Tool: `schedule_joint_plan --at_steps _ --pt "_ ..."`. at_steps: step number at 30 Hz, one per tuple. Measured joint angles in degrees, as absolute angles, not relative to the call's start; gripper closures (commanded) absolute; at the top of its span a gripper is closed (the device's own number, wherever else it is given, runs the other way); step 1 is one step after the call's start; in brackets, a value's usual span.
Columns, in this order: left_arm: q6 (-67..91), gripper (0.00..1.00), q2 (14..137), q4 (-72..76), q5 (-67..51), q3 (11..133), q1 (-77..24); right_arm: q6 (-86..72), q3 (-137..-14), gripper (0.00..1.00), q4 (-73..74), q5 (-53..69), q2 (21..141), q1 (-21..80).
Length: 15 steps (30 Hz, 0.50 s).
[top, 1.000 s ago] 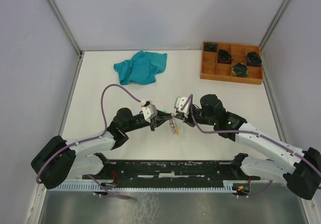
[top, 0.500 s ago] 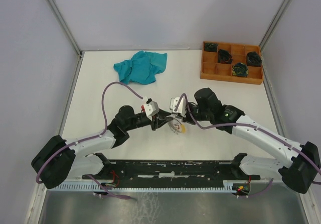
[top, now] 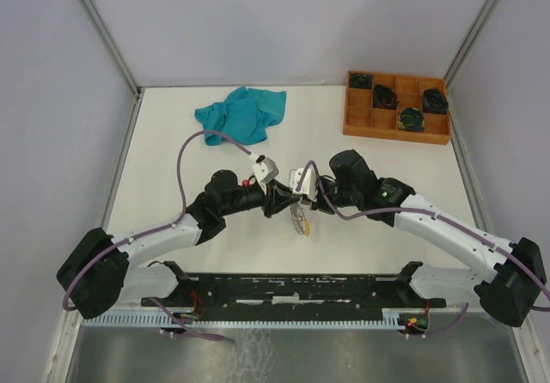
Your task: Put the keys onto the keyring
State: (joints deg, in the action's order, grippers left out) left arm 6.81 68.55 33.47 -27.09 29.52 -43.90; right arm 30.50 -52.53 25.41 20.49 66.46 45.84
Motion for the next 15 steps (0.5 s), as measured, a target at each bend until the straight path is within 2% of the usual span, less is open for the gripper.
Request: schedule_joint_plan --at_steps 7,11,15 --pt "11.07 0.80 70.76 29.23 -27.73 31.48 -43.90 30.59 -52.71 0.99 25.45 20.49 66.61 45.84" --pt "13.26 0.96 71.29 28.18 -28.67 31.90 -43.90 30.81 -52.71 0.99 25.45 20.49 66.61 45.84" --pt "13.93 0.97 71.29 27.53 -29.06 32.12 -43.90 30.92 -52.71 0.99 25.47 20.51 66.78 45.84"
